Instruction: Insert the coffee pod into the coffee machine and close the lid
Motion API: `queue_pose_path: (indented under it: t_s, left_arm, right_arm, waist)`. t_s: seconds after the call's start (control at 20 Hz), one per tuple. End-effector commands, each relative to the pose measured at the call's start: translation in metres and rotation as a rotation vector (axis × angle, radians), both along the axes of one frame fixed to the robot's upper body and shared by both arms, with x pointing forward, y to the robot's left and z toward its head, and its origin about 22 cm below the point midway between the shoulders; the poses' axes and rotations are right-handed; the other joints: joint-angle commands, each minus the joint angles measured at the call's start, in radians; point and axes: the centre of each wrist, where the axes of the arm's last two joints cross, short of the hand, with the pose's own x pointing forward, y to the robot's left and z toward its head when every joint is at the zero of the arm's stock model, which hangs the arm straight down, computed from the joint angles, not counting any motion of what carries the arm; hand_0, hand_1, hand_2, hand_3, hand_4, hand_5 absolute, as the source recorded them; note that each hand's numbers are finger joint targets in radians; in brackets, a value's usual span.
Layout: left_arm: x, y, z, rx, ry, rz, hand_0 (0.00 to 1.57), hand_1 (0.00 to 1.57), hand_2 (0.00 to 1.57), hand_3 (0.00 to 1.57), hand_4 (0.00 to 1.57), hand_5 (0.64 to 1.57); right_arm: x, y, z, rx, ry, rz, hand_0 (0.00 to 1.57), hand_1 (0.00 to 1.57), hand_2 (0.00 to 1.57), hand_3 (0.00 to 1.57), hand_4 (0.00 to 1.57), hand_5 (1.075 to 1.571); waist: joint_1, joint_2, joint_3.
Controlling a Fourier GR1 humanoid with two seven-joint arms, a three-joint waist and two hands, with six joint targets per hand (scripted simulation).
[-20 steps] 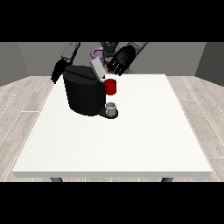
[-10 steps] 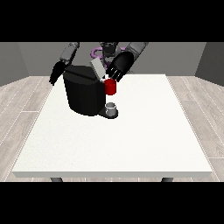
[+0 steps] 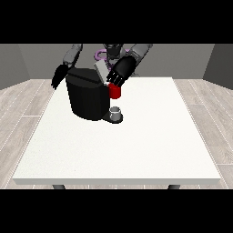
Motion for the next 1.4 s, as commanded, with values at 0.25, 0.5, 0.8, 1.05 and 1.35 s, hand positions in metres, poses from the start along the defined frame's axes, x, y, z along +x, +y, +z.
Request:
queue_pose_path:
  t_s: [0.25, 0.5, 0.8, 1.05, 1.35]
  left_arm:
    - [0.000, -0.011, 0.009, -0.003, -0.061, -0.016, 1.22, 1.22, 1.26, 1.21, 0.38, 1.571]
    - [-0.002, 0.005, 0.023, -0.010, -0.069, -0.019, 1.20, 1.20, 1.22, 1.17, 0.36, 1.571]
    - [-0.001, 0.009, 0.001, 0.065, -0.122, 0.008, 1.23, 1.23, 1.24, 1.16, 0.00, 1.571]
    - [-0.002, 0.010, 0.000, 0.159, -0.158, 0.029, 1.17, 1.17, 1.19, 1.07, 0.00, 1.571]
    - [-0.002, 0.026, -0.003, 0.119, -0.181, 0.028, 1.11, 1.11, 1.14, 1.02, 0.00, 1.571]
  right_arm:
    - [0.002, -0.005, -0.004, 0.003, 0.002, -0.011, 0.00, 0.00, 0.00, 0.00, 0.00, 1.571]
    - [0.003, -0.010, 0.001, -0.005, -0.003, -0.010, 0.00, 0.00, 0.00, 0.00, 0.00, 1.571]
    - [0.001, -0.006, 0.003, -0.011, -0.002, -0.028, 0.00, 0.00, 0.00, 0.00, 0.00, 1.571]
    - [-0.008, 0.007, -0.008, -0.001, 0.010, -0.004, 0.00, 0.00, 0.00, 0.00, 0.00, 1.571]
    - [0.002, -0.017, 0.019, -0.016, -0.047, -0.015, 0.00, 0.00, 0.00, 0.00, 0.00, 1.571]
  waist:
    - [0.005, 0.014, 0.0007]
    - [-0.002, 0.014, 0.0007]
    - [0.003, 0.023, 0.0004]
    - [-0.022, 0.025, 0.0005]
    - [-0.019, 0.068, 0.0004]
